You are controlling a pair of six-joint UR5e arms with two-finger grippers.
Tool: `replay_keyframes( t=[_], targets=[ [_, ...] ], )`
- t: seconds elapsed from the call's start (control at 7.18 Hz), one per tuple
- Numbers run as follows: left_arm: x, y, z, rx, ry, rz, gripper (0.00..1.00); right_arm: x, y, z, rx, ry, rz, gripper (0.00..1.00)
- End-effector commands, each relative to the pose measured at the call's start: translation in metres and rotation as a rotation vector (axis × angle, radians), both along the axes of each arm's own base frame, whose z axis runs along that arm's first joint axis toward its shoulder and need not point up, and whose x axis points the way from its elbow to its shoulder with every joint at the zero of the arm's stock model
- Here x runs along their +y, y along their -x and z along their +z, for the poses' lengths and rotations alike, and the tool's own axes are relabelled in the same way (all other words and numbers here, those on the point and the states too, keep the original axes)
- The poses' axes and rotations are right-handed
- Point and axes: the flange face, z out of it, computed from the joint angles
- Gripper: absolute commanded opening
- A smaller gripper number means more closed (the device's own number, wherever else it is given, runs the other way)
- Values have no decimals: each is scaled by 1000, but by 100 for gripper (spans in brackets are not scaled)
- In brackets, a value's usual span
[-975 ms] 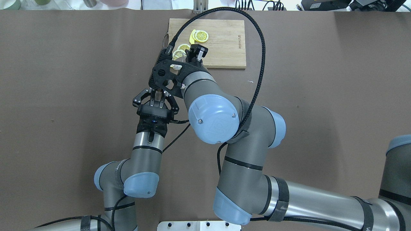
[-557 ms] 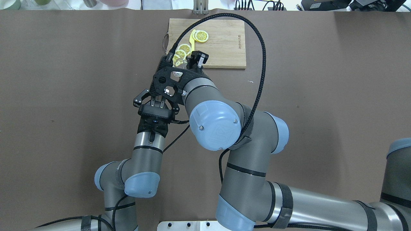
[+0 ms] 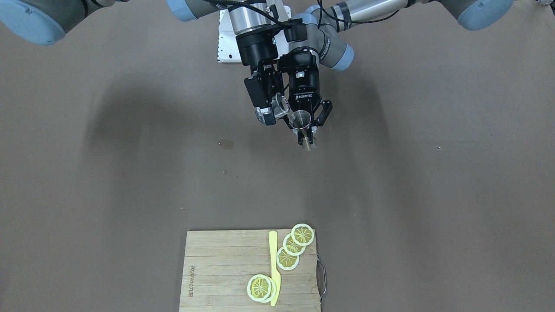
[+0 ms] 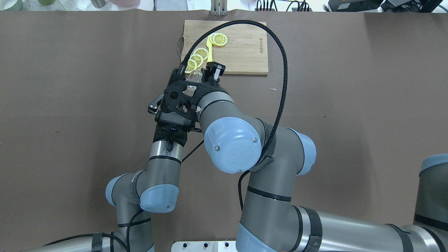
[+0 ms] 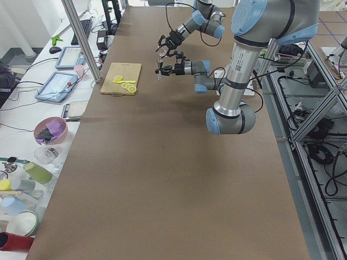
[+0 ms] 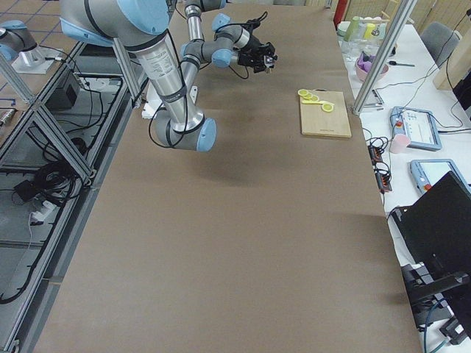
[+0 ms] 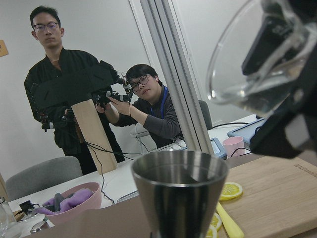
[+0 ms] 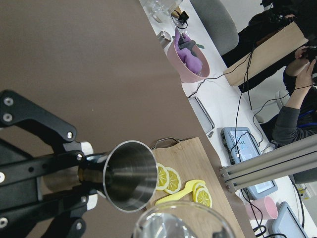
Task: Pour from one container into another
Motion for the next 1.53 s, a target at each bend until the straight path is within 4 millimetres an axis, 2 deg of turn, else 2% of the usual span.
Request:
replay_keyframes(
  t=[0.0, 0.42, 1.39],
  targets=[
    [-1, 0, 0, -2, 0, 0, 0, 2, 0, 1, 42, -16, -10, 0],
    [-1, 0, 0, -5, 2, 0, 0, 1, 0, 2, 117, -49, -22, 0],
    [-2, 0, 0, -7, 2, -2, 0, 3, -8, -17, 113, -71, -40, 0]
  ],
)
